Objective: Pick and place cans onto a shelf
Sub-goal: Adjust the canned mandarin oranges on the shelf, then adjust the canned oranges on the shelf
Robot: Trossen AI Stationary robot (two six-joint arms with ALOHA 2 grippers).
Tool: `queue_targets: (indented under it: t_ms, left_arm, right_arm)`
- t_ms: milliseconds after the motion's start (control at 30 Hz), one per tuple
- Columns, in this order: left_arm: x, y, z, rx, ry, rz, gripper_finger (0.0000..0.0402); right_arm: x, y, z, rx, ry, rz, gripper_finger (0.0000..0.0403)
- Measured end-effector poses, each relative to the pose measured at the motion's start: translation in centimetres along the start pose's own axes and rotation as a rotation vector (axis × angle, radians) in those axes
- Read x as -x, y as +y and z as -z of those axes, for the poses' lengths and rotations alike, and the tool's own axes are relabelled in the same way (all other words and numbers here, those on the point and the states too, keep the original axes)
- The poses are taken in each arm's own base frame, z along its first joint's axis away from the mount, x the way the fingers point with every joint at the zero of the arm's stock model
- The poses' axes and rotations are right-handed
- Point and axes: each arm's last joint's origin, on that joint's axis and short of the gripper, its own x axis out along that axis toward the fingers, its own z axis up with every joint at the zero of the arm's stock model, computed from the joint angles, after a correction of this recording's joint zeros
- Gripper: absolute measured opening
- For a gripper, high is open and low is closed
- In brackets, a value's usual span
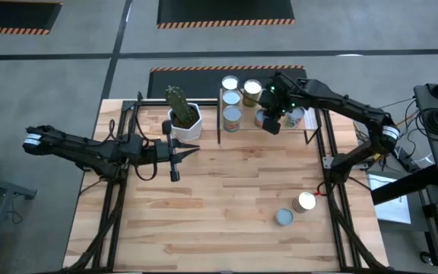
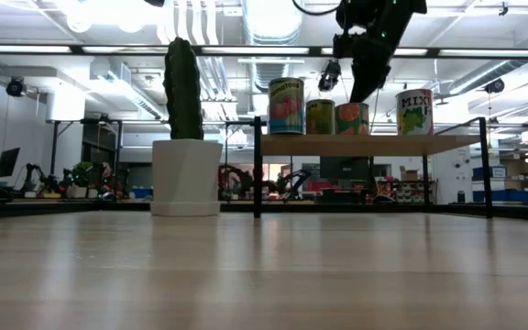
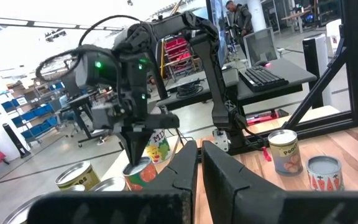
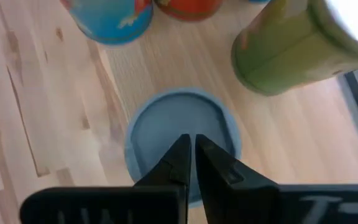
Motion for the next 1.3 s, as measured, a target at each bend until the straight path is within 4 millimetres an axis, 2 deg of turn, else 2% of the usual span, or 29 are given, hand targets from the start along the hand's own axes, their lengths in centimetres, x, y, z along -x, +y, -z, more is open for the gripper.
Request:
queue_targets:
  t_ms: [267, 633, 1033, 1200, 1300]
  left_arm:
    - [0.0, 0.0, 0.0, 0.0, 0.0, 0.0, 0.0006]
    - [0.0, 0.0, 0.0, 0.0, 0.0, 0.0, 0.0006]
    - [0.0, 0.0, 0.0, 0.0, 0.0, 0.0, 0.0006]
    - [0.0, 0.0, 0.0, 0.0, 0.0, 0.0, 0.0006]
    - [0.0, 0.0, 0.0, 0.0, 0.0, 0.0, 0.0006]
  right_arm:
    - [-1.2, 0.1, 0.8, -0.003, 0.037, -0.008, 0.0013]
    - [-0.2, 0.0, 1.5, 0.007, 0.127, 0.077, 0.0013]
    - [0.4, 0.0, 1.5, 0.026, 0.108, 0.084, 0.0013]
    - [2.1, -0.2, 0.2, 0.025, 0.019, 0.118, 0.0013]
    - [2.8, -0.6, -1.1, 0.016, -0.109, 0.153, 0.0013]
